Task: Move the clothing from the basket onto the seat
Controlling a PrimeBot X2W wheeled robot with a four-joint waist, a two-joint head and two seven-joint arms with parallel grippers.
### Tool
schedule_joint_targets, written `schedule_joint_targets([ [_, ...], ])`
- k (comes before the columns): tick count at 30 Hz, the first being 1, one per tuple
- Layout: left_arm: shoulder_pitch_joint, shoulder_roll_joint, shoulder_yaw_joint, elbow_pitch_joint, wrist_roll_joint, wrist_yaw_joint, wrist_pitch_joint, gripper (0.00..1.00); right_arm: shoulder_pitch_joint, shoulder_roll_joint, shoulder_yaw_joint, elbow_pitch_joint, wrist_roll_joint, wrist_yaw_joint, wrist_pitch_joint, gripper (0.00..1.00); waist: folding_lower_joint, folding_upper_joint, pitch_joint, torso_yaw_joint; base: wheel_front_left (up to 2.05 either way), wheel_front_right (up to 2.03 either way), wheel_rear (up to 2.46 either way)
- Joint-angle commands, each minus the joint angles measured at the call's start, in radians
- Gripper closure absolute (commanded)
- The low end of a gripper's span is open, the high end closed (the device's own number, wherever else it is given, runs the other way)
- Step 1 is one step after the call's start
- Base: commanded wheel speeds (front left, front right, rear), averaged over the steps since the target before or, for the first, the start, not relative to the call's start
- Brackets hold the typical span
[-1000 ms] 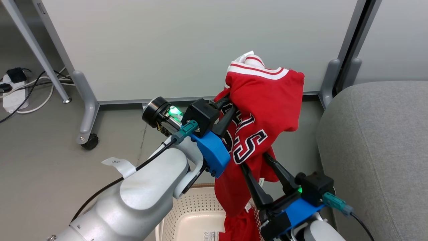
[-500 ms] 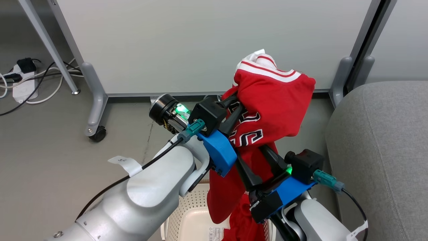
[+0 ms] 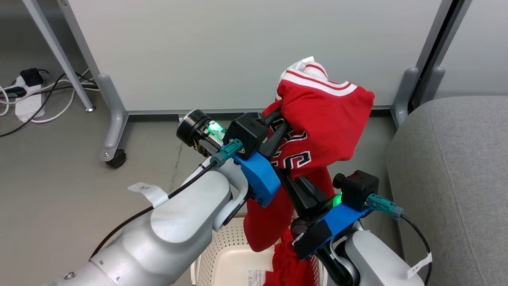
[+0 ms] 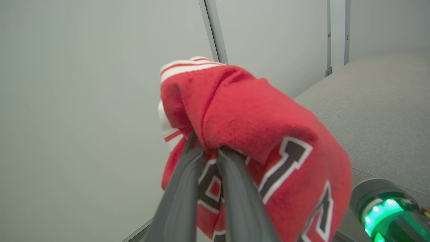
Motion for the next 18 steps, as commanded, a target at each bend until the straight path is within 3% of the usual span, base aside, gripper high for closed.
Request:
schedule_joint_targets([
  [1, -0.014, 0.002, 0.000, 0.003, -0.007, 0.001, -0.006, 1.00, -0.011, -0.003, -0.001, 0.001, 0.003, 0.001, 0.001, 1.00, -0.0001, -0.0001, 0.001, -0.001, 0.00, 0.00, 0.00],
  [18, -0.020, 0.003, -0.011, 0.014, -0.015, 0.004, -0.010, 1.00, -0.012, -0.003, 0.006, -0.009, -0.011, 0.001, 0.001, 1.00, -0.0001, -0.0001, 0.003, -0.005, 0.00, 0.00, 0.00],
])
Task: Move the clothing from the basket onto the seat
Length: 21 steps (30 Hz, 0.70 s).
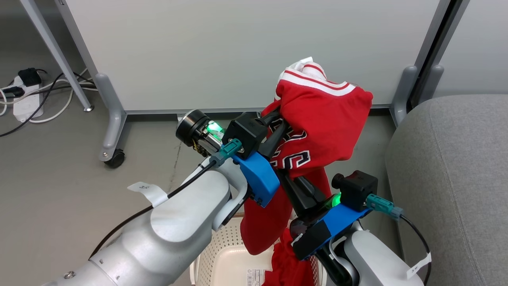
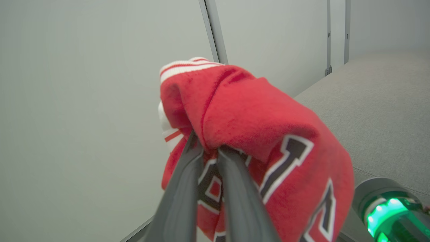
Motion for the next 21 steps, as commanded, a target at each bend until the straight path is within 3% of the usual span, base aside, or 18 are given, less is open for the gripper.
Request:
schedule_joint_targets([
  [1, -0.014, 0.000, -0.003, 0.003, -0.005, 0.004, -0.004, 1.00, -0.011, -0.003, 0.003, -0.004, -0.008, 0.001, 0.001, 1.00, -0.0001, 0.0000, -0.001, 0.000, 0.00, 0.00, 0.00],
  [6, -0.013, -0.001, 0.005, 0.005, -0.007, 0.017, -0.009, 1.00, -0.009, -0.003, 0.004, -0.005, -0.012, 0.001, 0.001, 1.00, -0.0001, 0.0000, -0.001, 0.000, 0.00, 0.00, 0.00],
  [7, -0.013, -0.002, 0.004, 0.008, -0.007, 0.020, -0.008, 0.22, -0.009, -0.003, 0.004, -0.006, -0.013, 0.001, 0.001, 1.00, -0.0001, 0.0000, -0.001, 0.001, 0.00, 0.00, 0.00],
  [8, -0.012, -0.003, 0.004, 0.009, -0.011, 0.021, -0.005, 0.00, -0.008, -0.003, 0.004, -0.007, -0.013, 0.001, 0.001, 1.00, -0.0001, 0.0000, -0.001, 0.001, 0.00, 0.00, 0.00],
  [21, -0.019, 0.000, 0.010, 0.009, -0.008, 0.036, -0.033, 0.00, -0.010, -0.003, -0.002, -0.018, -0.027, 0.001, 0.001, 1.00, -0.0001, 0.0000, 0.007, -0.005, 0.00, 0.00, 0.00],
])
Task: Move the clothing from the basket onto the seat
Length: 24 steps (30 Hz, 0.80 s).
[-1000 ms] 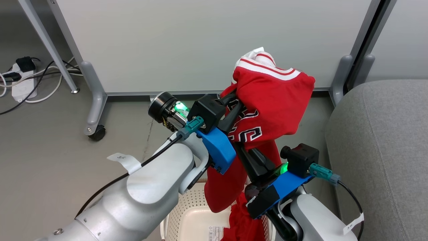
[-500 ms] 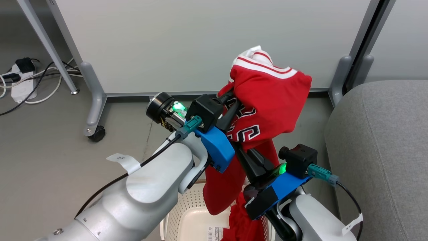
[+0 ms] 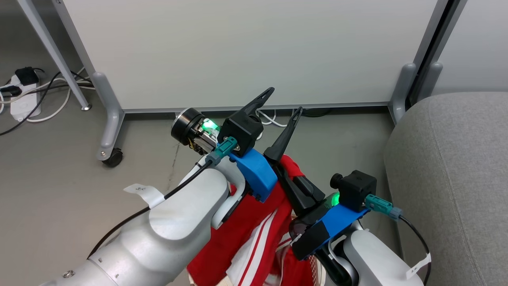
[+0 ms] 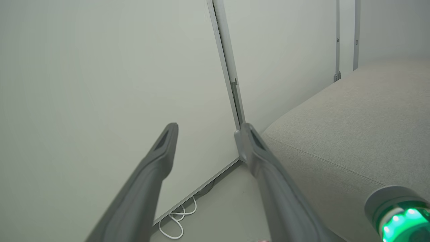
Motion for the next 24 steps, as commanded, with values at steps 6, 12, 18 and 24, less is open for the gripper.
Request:
schedule_joint_targets([
  [6, -0.007, -0.001, -0.002, -0.006, -0.009, -0.006, -0.007, 0.00, 0.004, -0.003, -0.020, -0.015, -0.019, 0.001, 0.000, 1.00, -0.0001, 0.0000, 0.012, -0.015, 0.00, 0.00, 0.00],
  [12, 0.006, 0.007, -0.003, -0.024, -0.018, -0.016, -0.013, 0.00, 0.025, -0.002, -0.074, -0.024, -0.054, 0.001, 0.000, 1.00, -0.0001, 0.0000, 0.041, -0.047, 0.00, 0.00, 0.00],
  [18, 0.027, 0.017, -0.014, -0.041, -0.011, -0.018, -0.022, 0.00, 0.038, -0.003, -0.151, -0.034, -0.114, 0.001, 0.000, 1.00, -0.0001, 0.0000, 0.080, -0.111, 0.00, 0.00, 0.00],
  [24, 0.028, 0.023, -0.017, -0.049, -0.002, -0.009, -0.028, 0.00, 0.043, -0.002, -0.234, -0.066, -0.153, 0.001, 0.000, 1.00, -0.0001, 0.0000, 0.116, -0.192, 0.00, 0.00, 0.00],
])
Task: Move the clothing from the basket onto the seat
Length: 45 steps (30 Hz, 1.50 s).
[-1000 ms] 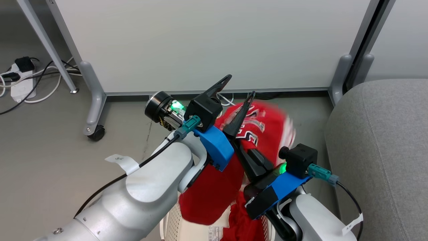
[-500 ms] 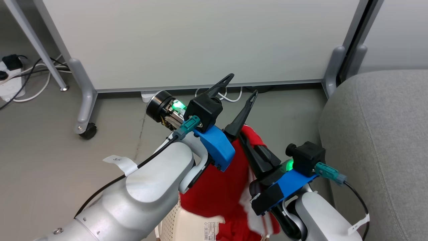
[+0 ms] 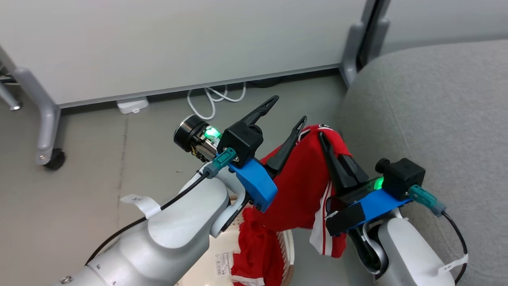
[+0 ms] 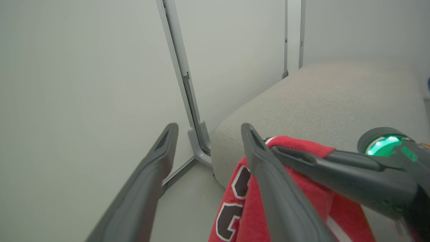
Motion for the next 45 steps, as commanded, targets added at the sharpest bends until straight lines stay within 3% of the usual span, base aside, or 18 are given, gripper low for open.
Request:
schedule_joint_targets([
  [1, 0.001, 0.004, 0.001, -0.002, 0.007, 0.002, -0.002, 0.00, 0.007, -0.001, -0.010, -0.013, -0.011, 0.001, -0.001, 1.00, -0.0001, 0.0000, 0.023, -0.041, 0.00, 0.00, 0.00],
  [14, -0.001, 0.000, -0.026, -0.003, 0.021, -0.003, -0.009, 0.00, 0.057, -0.001, -0.110, -0.109, -0.055, 0.001, -0.001, 1.00, -0.0001, 0.0000, 0.076, -0.238, 0.00, 0.00, 0.00],
  [21, -0.006, -0.004, -0.042, 0.007, 0.022, -0.015, -0.002, 0.00, 0.097, -0.001, -0.158, -0.153, -0.062, 0.001, -0.001, 1.00, -0.0001, 0.0000, 0.094, -0.304, 0.00, 0.00, 0.00],
  [34, -0.017, -0.001, -0.054, 0.010, 0.026, -0.018, -0.009, 0.00, 0.116, -0.001, -0.232, -0.191, -0.037, 0.001, -0.001, 1.00, -0.0001, 0.0000, 0.114, -0.304, 0.00, 0.00, 0.00],
  [45, -0.089, 0.025, -0.044, -0.026, 0.054, -0.002, 0.003, 0.00, -0.135, -0.001, -0.353, -0.260, -0.092, 0.001, -0.001, 1.00, -0.0001, 0.0000, 0.240, -0.269, 0.00, 0.00, 0.00],
])
